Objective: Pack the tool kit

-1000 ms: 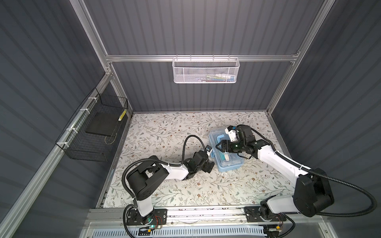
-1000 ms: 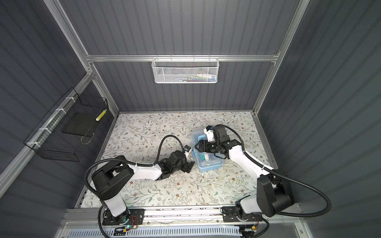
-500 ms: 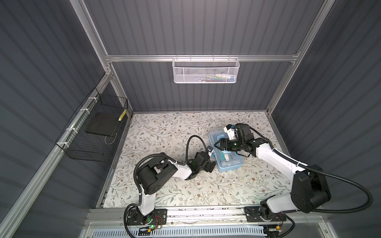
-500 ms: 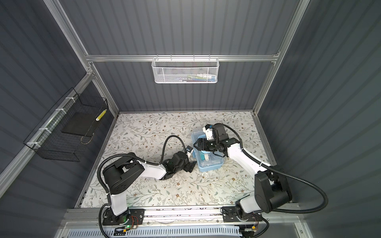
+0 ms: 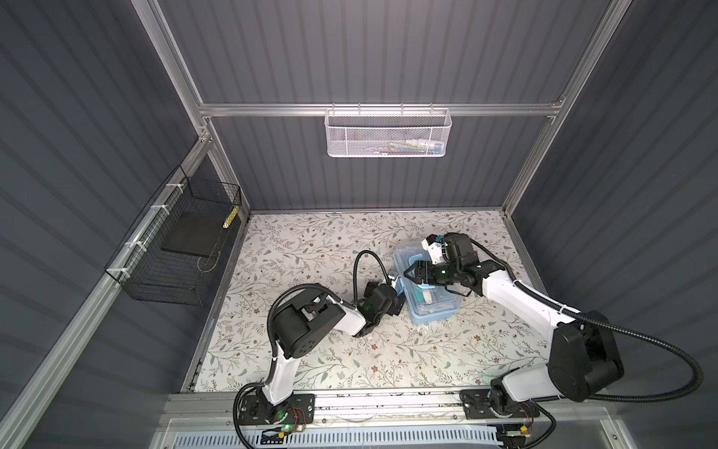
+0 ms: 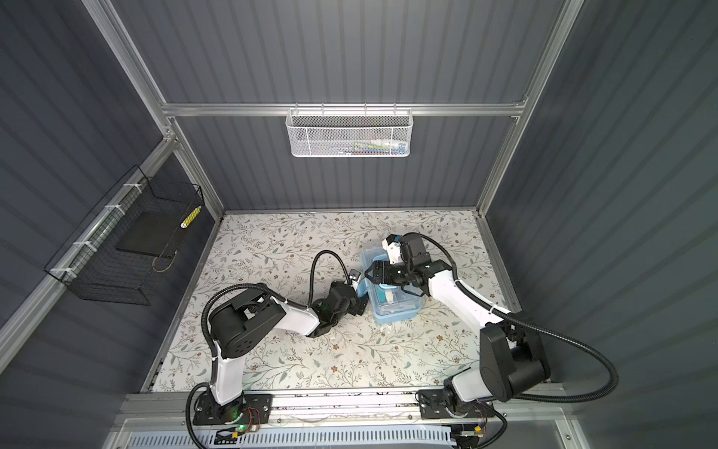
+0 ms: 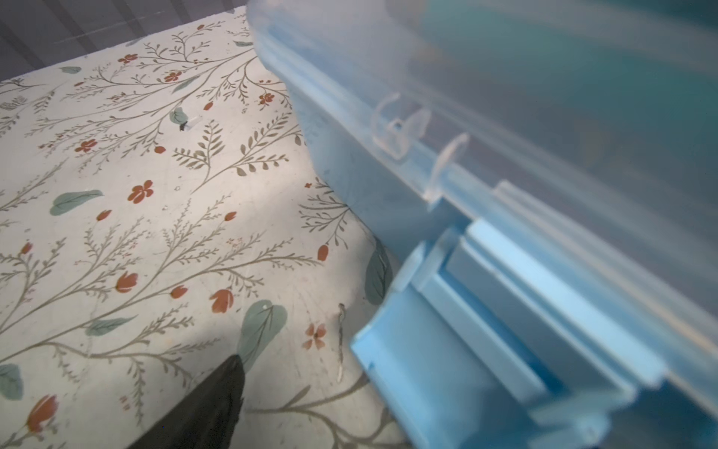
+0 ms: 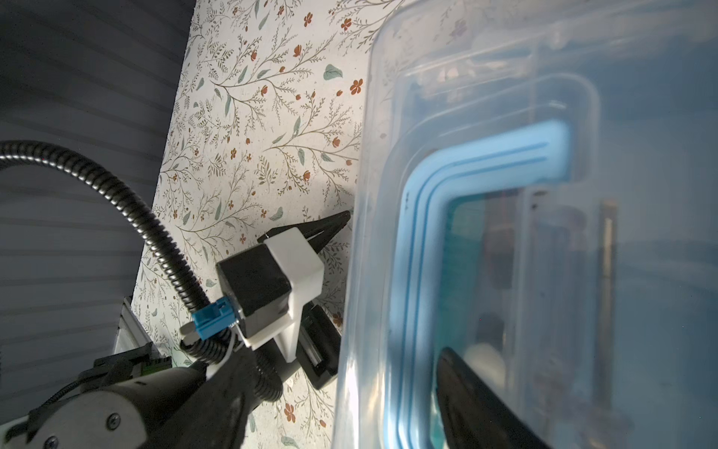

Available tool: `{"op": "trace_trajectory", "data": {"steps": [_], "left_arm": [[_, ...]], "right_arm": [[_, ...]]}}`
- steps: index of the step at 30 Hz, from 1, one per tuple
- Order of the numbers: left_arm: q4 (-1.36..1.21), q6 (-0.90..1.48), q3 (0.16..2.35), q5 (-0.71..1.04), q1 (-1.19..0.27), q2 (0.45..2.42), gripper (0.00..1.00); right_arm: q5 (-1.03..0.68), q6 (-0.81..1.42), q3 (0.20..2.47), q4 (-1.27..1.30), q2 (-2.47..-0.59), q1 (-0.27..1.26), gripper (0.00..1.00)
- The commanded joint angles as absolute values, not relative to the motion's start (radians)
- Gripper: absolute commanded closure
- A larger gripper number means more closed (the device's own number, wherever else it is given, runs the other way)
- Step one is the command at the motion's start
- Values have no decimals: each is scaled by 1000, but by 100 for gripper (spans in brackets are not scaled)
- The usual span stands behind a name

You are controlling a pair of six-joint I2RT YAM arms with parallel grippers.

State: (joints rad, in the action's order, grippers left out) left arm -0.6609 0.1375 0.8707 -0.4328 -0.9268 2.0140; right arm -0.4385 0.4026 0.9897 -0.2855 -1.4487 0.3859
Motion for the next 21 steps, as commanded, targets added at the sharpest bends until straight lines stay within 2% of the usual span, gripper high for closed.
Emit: {"op": "trace_trajectory", "data": {"steps": [1,13,21], "left_arm": [[-699,124,884,-524,-926,2023,6],[-667,131,823,-595,-916,1912,5],[-645,148,809,-575,-894,1868,5]], "right_arm": [[-404,403,985,-356,-1457,381,25],[-348,392,1021,-383,-1442,383,26],[-278,405,1047,-423,-1443,398,34]]}}
